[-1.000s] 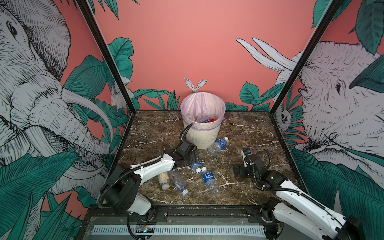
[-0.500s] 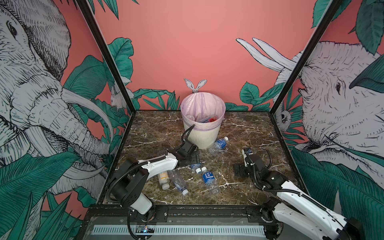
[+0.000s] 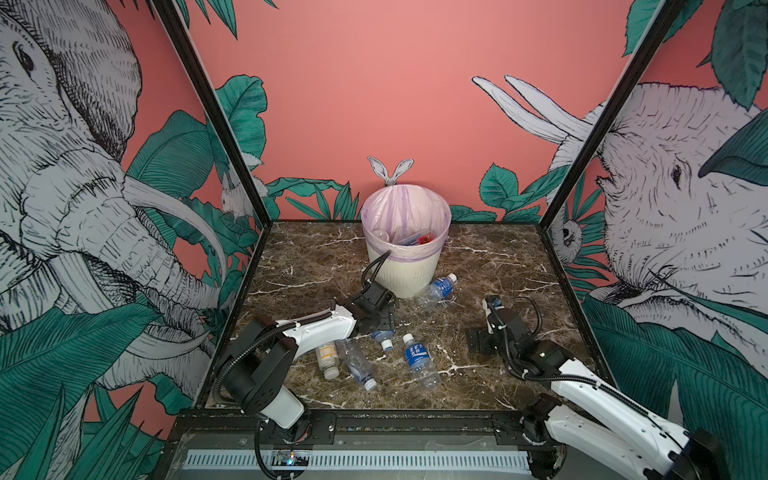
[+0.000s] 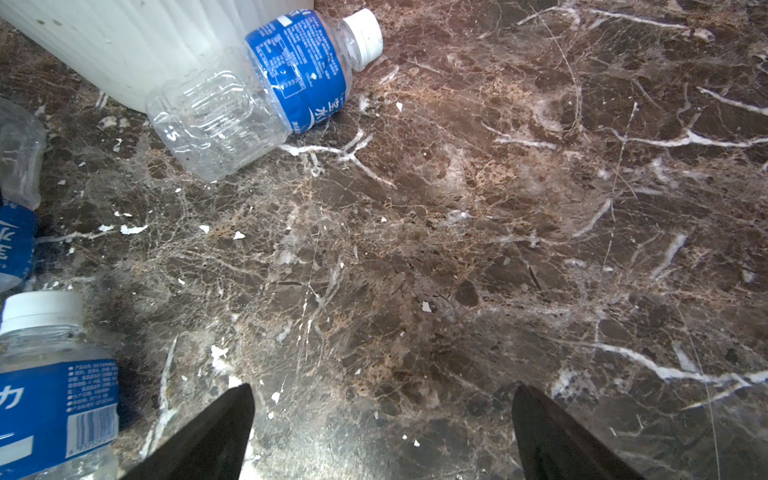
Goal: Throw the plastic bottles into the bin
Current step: 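Lower the left gripper onto the small blue-labelled bottle and close it, then lift the small bottle with the left gripper toward the bin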
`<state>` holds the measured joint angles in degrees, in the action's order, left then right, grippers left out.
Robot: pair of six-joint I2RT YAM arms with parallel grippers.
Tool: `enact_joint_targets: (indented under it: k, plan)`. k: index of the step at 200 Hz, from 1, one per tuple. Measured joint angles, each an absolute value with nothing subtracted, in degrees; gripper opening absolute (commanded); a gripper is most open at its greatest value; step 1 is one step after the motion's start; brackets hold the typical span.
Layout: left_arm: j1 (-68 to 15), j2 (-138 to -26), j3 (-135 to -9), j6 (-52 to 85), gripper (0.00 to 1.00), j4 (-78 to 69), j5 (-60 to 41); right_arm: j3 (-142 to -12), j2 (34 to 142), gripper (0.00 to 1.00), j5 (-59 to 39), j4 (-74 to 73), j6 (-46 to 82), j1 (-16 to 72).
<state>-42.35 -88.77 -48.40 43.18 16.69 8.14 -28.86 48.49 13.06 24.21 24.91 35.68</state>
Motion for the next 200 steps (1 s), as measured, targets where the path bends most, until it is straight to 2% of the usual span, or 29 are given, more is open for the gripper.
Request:
enact_joint_targets:
  k: [46,65,82,115,149,200]
  plan:
    - [-42.3,-92.1,-48.5,42.8,0.8,16.8,7.6,-28.9,48.9,0.99,13.0,24.2,24.9,35.7]
    - [-42.3,-92.7,-48.5,42.6,0.72,16.7,7.5,-28.9,49.2,0.99,13.0,24.2,24.9,35.7]
    - [-42.3,-92.7,-48.6,42.2,0.61,16.5,7.2,-28.9,49.3,0.99,13.0,24.2,24.9,35.7]
    - [-42.3,-92.7,-48.7,41.6,0.5,16.3,7.0,-28.9,49.8,0.99,13.1,24.2,24.9,35.7]
    - [-42.3,-91.6,-47.8,41.2,0.48,15.7,6.7,-28.9,50.1,0.99,13.1,24.1,24.9,35.7]
    - [-42.3,-84.1,-42.9,40.3,0.49,12.5,6.0,-28.9,50.5,0.99,13.0,24.1,24.9,35.7]
